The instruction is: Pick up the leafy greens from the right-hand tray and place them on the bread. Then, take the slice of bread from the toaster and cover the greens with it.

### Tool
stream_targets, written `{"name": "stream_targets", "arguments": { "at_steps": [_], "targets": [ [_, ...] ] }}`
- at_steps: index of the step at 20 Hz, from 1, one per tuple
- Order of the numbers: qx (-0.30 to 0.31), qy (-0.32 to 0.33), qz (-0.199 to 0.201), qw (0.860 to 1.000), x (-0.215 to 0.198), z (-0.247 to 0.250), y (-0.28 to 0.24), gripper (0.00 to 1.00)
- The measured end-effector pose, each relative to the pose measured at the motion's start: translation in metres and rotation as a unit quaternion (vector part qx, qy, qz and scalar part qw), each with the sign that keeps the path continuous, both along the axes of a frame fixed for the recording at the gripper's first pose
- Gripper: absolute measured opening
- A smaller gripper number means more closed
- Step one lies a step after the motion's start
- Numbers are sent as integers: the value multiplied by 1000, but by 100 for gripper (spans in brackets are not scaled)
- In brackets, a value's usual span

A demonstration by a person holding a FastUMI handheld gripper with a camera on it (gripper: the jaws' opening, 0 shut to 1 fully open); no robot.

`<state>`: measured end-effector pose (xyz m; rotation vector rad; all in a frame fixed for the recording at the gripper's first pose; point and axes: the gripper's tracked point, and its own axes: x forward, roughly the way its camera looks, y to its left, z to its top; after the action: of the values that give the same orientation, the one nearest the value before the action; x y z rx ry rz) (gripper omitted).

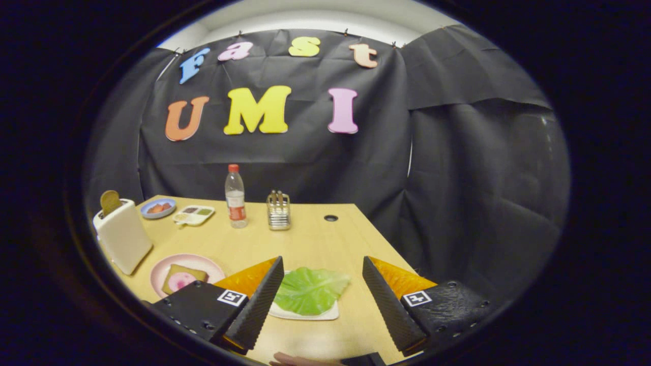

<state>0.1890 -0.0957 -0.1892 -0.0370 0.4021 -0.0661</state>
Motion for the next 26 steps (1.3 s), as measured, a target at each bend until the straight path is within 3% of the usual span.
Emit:
{"name": "stream_targets", "arguments": {
  "at_steps": [10,15,23,25,26],
  "targets": [
    [-30,110,-2,993,63,-78,-19,94],
    [-56,151,-26,987,66,-102,-28,94],
    [-77,190,-28,978,66,-127,-29,96],
    [-84,189,-20,978,67,-124,-27,93],
    [-88,193,-11,977,67,-126,-20,84]
  ]
}}
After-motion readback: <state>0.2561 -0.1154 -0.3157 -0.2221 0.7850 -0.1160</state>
